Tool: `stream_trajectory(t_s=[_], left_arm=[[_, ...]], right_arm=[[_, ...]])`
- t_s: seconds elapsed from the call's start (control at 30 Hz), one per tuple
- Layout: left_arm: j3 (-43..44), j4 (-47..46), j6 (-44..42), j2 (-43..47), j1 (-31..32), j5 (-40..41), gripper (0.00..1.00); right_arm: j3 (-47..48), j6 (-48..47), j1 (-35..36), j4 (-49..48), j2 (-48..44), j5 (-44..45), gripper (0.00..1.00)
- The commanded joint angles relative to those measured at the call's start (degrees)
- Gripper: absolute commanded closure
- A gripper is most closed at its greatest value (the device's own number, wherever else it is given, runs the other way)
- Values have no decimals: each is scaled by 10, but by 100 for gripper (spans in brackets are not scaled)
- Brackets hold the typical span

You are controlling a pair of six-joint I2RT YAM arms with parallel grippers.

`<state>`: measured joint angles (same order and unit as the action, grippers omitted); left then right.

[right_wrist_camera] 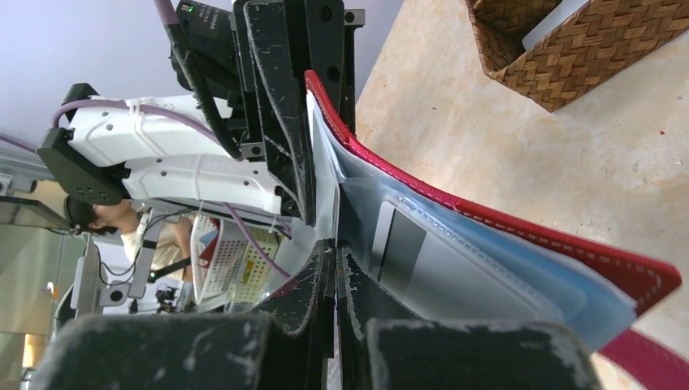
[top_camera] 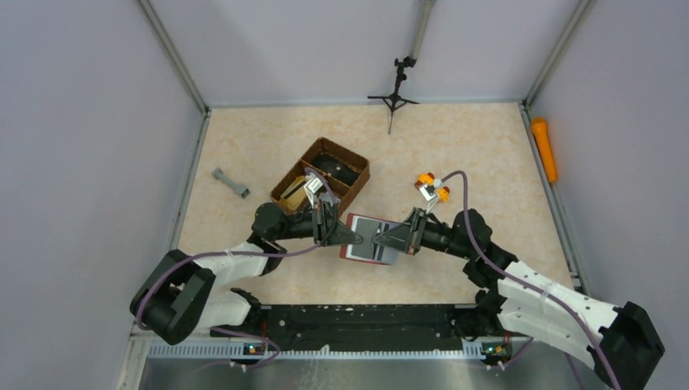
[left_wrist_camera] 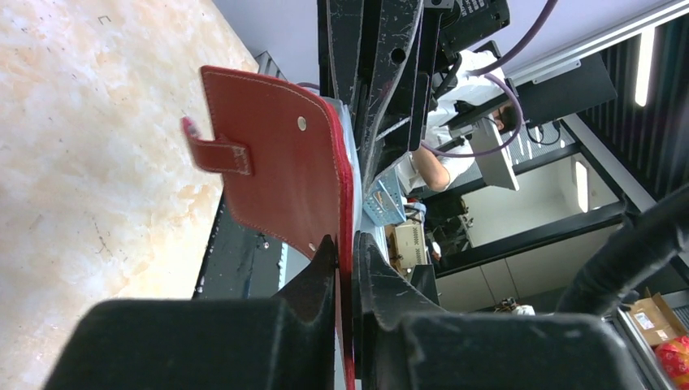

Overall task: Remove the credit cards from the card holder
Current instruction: Remove the credit card from the card holder.

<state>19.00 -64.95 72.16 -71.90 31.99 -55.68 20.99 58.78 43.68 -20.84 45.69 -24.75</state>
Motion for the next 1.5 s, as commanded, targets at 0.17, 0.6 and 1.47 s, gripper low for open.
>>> stream_trajectory(t_s=[0.17,0.6,1.47], left_arm=[[-11,-56,3,21,0,9,97],[-13,-66,12,25,-2,8,89],[-13,-193,92,-35,-1,0,90]], right_arm=[[-13,-6,-23,26,-39,14,100],[-18,-7,-33,30,-51,4,100],[-38,41,-33,-129,-1,-52,82]])
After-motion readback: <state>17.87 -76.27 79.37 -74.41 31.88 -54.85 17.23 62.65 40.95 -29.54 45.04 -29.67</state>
